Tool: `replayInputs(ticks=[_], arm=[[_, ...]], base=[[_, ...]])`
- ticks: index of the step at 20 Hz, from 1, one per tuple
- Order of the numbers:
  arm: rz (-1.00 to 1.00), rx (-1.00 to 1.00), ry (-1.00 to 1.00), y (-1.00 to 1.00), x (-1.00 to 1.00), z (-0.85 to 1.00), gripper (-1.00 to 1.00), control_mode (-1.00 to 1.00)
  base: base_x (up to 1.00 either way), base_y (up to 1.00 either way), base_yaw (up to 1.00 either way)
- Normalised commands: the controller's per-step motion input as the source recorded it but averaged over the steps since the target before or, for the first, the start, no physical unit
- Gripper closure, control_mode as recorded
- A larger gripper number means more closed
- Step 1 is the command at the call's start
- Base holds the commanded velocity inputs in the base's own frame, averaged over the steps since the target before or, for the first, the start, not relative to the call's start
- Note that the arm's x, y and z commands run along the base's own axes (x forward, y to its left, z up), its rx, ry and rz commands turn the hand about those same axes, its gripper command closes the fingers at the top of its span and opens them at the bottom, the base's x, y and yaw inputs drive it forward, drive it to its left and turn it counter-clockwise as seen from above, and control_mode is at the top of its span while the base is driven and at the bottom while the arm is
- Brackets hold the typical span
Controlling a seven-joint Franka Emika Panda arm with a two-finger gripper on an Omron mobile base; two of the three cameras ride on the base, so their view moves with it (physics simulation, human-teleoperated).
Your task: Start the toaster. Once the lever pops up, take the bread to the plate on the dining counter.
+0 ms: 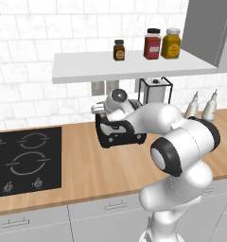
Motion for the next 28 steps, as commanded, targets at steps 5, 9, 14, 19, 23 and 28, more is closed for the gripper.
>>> replayInputs(ticks=[5, 9, 14, 19, 23, 28], arm=[[0.0, 0.0, 0.0, 0.0, 0.0, 0.0, -1.0, -1.0], [0.0, 0.0, 0.0, 0.0, 0.0, 0.0, -1.0, -1.0], [0.0, 0.0, 0.0, 0.0, 0.0, 0.0, -1.0, -1.0], [0.0, 0.0, 0.0, 0.0, 0.0, 0.0, -1.0, -1.0], [0.0, 0.0, 0.0, 0.0, 0.0, 0.0, -1.0, -1.0], [0.0, 0.0, 0.0, 0.0, 0.0, 0.0, -1.0, -1.0]], base=[[0.0, 0.0, 0.0], [0.0, 0.0, 0.0], [0.0, 0.0, 0.0], [0.0, 0.0, 0.0], [0.0, 0.0, 0.0], [0.0, 0.0, 0.0]])
